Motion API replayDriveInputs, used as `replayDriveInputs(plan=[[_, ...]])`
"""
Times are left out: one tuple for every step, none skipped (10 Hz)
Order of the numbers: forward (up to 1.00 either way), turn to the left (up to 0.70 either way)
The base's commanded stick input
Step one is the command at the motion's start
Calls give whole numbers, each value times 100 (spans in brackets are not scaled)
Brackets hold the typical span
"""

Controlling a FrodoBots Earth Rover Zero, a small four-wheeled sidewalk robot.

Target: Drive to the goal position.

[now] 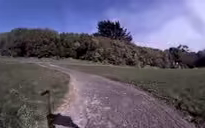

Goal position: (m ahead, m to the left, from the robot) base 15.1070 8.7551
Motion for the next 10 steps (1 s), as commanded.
replayDriveInputs(plan=[[70, 0], [70, 0], [70, 0], [70, 0], [70, 0], [70, 0], [70, 0], [70, 0], [70, 2], [70, 11]])
